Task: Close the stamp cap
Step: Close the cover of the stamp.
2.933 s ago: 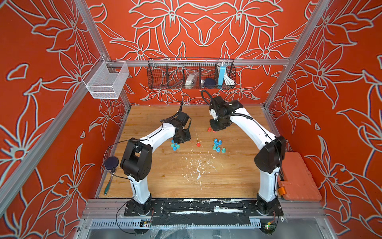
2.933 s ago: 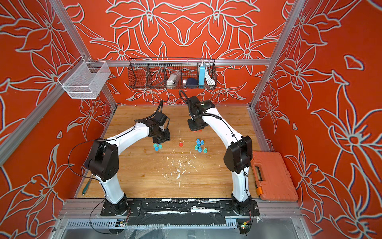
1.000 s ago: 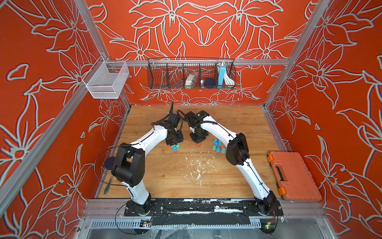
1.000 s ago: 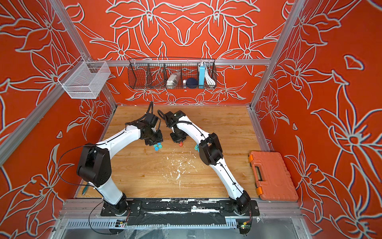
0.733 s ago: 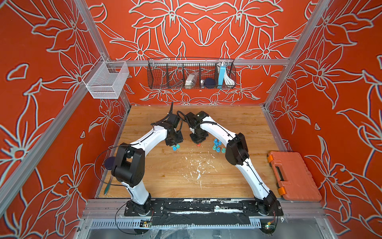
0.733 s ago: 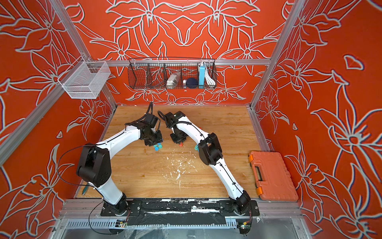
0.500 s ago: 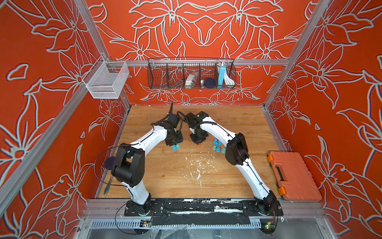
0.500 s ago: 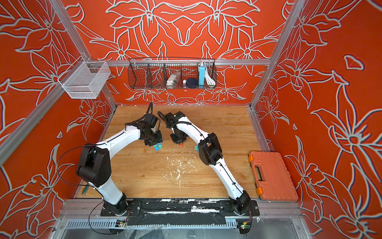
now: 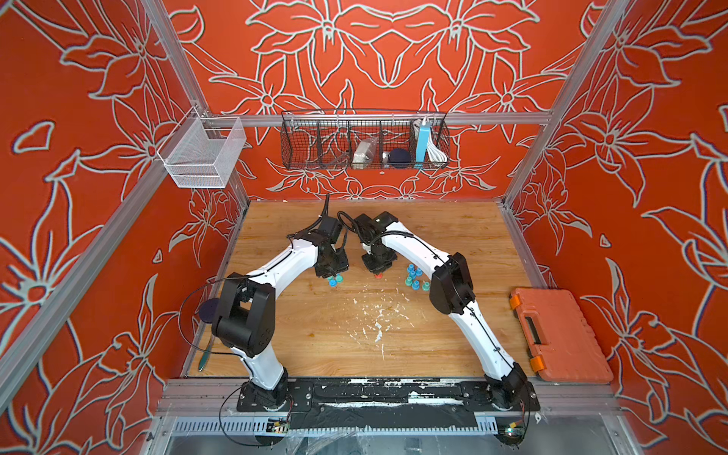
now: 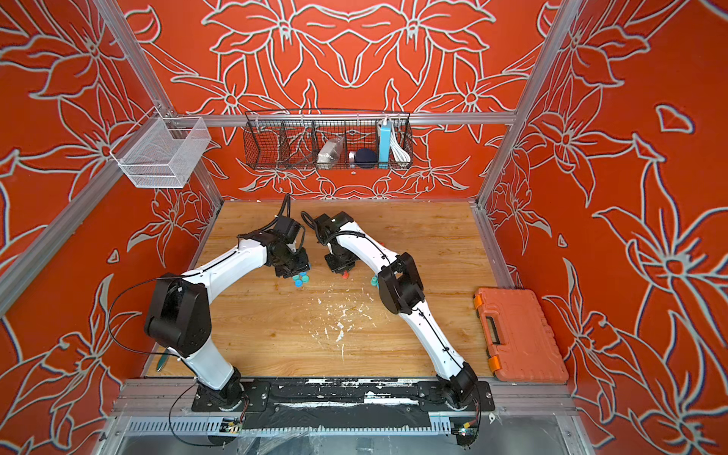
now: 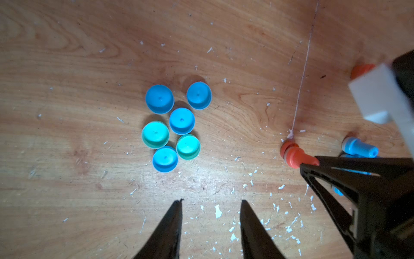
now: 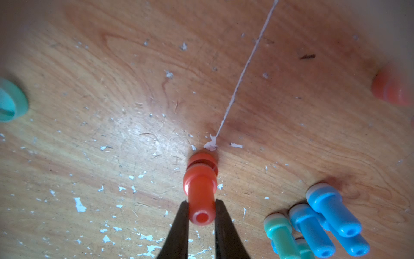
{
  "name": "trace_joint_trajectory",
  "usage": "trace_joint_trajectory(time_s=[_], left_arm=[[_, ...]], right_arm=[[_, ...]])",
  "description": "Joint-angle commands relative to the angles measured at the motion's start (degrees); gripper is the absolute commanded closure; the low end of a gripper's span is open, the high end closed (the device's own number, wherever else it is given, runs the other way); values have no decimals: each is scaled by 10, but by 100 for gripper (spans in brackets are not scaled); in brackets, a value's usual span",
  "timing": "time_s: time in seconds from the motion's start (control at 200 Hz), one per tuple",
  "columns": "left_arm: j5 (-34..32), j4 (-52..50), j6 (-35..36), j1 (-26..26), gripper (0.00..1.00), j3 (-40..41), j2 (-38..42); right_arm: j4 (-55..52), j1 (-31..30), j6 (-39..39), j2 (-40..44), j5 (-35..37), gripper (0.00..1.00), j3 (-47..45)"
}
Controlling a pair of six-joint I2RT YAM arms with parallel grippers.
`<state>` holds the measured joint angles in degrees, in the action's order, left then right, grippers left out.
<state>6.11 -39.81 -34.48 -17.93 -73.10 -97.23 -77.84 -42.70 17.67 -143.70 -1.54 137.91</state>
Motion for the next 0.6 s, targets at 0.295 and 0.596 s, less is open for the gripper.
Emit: trace_joint_trajectory(time_s=[0.295, 0.596], left_arm=[[-1, -3, 3, 5, 57, -1, 5], [1, -2, 3, 5, 57, -6, -2]], right_arm=[[1, 6, 13, 0, 1, 89, -6], [-1, 10, 11, 1, -5, 89, 2]])
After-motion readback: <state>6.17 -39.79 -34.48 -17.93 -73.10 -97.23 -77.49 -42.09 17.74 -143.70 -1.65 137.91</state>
